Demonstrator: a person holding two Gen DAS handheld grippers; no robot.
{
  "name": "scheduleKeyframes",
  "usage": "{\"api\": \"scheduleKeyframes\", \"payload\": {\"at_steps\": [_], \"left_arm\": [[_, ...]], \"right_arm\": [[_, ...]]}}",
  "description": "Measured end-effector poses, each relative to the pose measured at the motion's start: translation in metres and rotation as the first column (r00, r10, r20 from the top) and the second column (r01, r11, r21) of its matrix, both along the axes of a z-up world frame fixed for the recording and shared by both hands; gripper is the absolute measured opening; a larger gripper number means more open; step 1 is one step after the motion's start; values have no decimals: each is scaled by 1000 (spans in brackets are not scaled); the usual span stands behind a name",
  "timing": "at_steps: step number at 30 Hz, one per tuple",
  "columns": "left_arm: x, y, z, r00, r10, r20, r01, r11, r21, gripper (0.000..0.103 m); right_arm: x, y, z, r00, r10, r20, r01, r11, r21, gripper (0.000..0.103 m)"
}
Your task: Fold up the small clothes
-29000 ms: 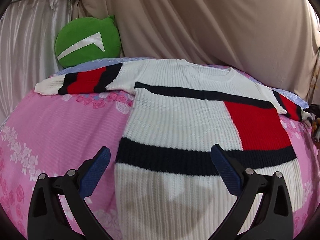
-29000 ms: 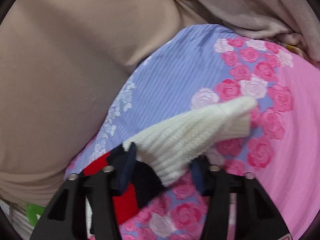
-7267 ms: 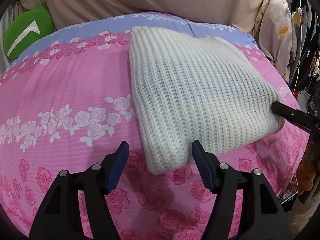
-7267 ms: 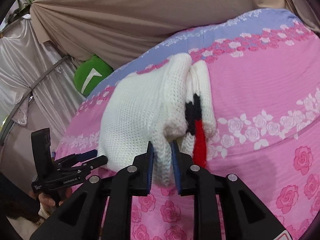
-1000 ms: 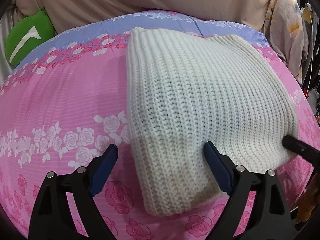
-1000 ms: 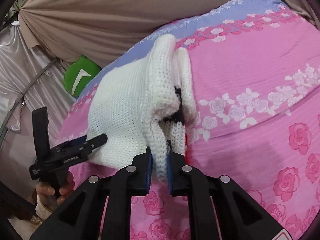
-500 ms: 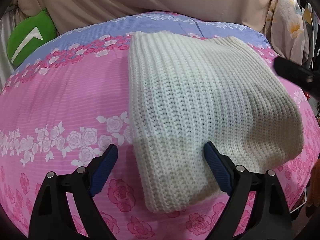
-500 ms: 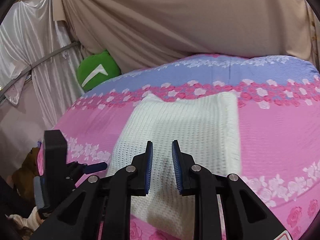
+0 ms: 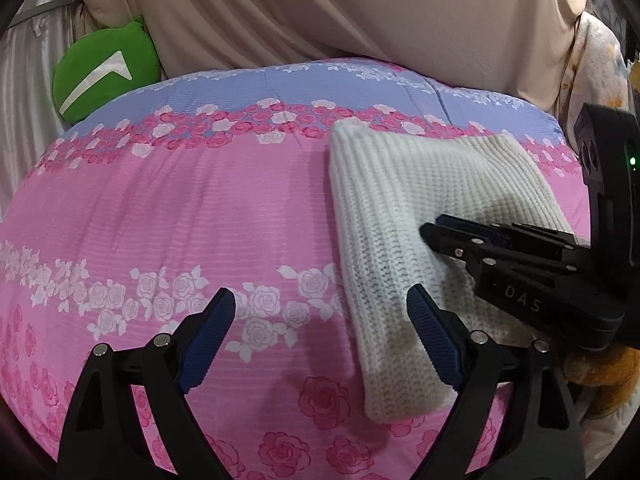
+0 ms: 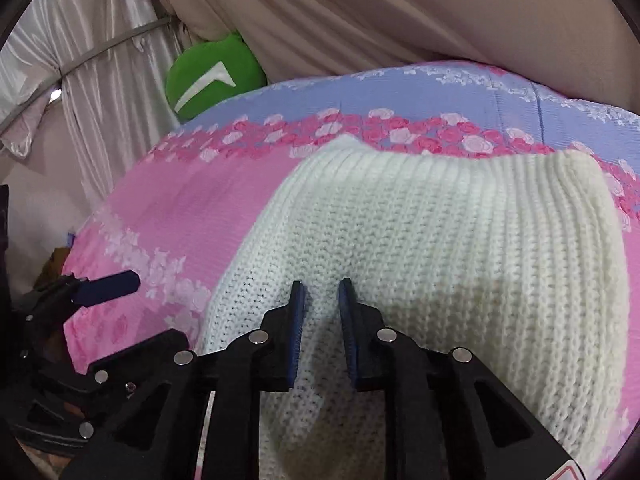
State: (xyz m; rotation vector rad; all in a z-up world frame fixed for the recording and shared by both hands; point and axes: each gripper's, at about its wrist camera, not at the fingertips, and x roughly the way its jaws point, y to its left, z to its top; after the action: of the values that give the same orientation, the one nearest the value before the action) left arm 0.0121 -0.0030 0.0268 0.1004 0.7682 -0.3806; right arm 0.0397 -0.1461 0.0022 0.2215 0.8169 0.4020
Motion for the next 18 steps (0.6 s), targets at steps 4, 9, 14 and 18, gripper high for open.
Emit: {"api": "scheduleKeyframes", "payload": {"at_steps": [4,9,14,18], "left_arm": [[-2,-9,4,999,-36,0,36,999,-16,91],[2,-29,0,997,-75,-16,74,997,-35,96],[18,-52,-20,990,-94,-105,88,994,-59,96],[25,-57,-25,991,-76,-110,70,996,-60,98]], "right_arm": [[-35,-43,32,993,-100,70,95,994,62,26],[-81,-121,18,932,-358,54,355,933,56,66],[-80,-149,-32,935,-328,-138,351,913,209,67],[-65,-150,-42,934,-327,-145,354,904,240,78]]}}
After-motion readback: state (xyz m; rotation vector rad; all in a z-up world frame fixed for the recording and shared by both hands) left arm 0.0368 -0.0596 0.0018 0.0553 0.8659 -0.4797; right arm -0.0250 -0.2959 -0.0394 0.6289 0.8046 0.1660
